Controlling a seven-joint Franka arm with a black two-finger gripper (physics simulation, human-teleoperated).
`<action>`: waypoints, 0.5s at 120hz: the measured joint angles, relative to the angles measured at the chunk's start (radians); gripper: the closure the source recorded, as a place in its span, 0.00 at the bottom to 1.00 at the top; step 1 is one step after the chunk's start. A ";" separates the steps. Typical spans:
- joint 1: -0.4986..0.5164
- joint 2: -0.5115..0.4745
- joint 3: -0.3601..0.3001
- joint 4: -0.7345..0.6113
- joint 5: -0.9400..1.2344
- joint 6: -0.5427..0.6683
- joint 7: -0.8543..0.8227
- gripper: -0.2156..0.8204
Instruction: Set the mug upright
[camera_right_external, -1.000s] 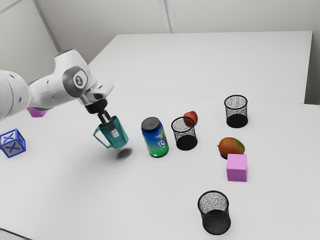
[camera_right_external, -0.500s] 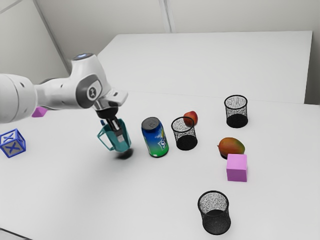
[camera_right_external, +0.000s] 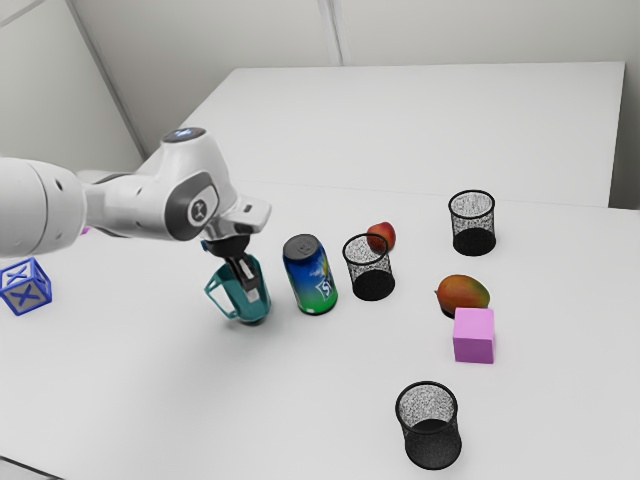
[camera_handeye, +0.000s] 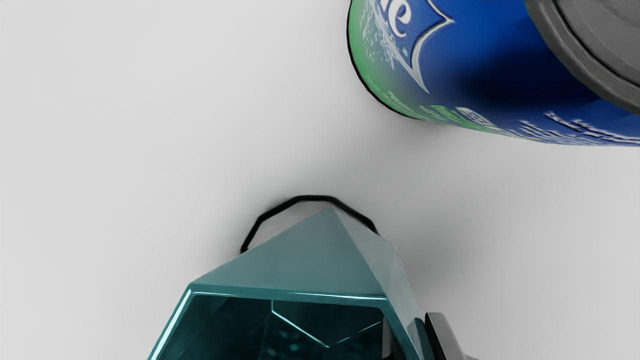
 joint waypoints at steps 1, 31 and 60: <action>0.000 0.000 0.000 0.000 0.000 0.001 -0.002 0.96; 0.003 0.000 -0.005 -0.001 -0.001 0.012 -0.034 0.84; 0.003 0.000 -0.005 -0.002 -0.003 0.017 -0.050 0.63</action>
